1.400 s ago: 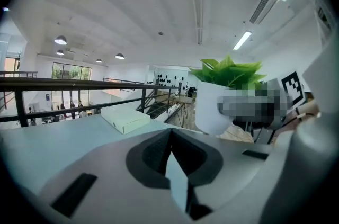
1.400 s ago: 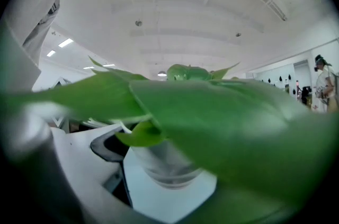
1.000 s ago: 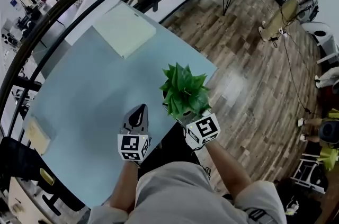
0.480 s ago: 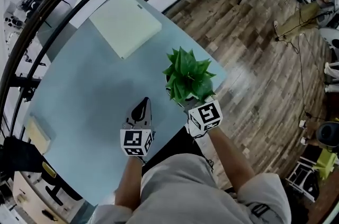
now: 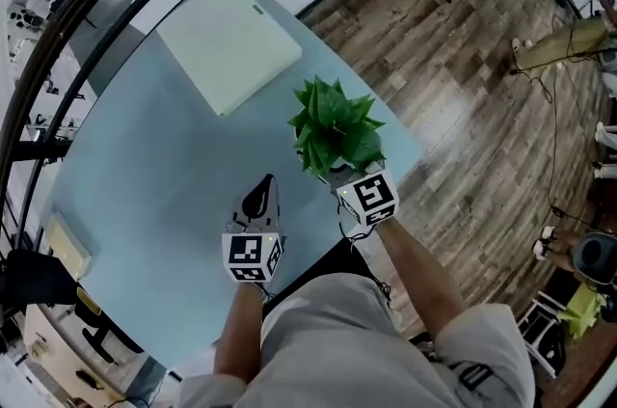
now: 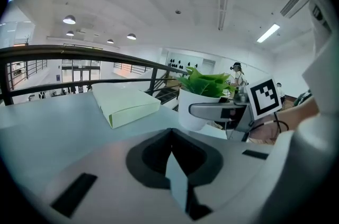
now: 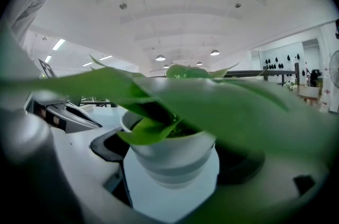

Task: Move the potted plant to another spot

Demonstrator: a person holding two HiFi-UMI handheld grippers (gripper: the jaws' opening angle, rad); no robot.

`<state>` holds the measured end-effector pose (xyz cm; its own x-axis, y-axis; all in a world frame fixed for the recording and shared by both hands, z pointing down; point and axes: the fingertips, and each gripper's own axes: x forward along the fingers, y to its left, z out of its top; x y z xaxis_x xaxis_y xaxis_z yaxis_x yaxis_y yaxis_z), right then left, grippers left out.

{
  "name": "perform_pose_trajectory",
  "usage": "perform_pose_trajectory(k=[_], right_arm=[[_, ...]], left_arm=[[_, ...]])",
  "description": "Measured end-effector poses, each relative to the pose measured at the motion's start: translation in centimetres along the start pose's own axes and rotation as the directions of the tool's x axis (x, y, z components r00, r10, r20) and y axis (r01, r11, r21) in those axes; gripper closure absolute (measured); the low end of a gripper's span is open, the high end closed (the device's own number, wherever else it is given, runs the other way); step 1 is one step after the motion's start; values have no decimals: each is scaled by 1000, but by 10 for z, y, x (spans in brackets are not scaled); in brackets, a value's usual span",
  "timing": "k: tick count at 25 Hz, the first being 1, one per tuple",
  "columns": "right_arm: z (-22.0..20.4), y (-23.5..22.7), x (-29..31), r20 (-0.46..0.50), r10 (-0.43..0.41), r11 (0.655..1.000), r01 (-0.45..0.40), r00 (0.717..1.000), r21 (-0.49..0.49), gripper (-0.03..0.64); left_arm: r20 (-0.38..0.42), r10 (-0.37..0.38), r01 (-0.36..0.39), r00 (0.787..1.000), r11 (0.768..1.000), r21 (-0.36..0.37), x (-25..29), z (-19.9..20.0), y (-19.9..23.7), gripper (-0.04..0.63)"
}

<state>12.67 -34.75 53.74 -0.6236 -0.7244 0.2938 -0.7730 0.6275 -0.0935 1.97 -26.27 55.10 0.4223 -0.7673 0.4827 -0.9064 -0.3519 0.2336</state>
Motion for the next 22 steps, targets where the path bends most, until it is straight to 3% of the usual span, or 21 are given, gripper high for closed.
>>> perform_pose_trajectory(k=[22], right_arm=[[-30,-39,93,-100,73,997,-72,992,8,117]], left_arm=[[-94,92,-95,991,995,-32,39,2,42,584]])
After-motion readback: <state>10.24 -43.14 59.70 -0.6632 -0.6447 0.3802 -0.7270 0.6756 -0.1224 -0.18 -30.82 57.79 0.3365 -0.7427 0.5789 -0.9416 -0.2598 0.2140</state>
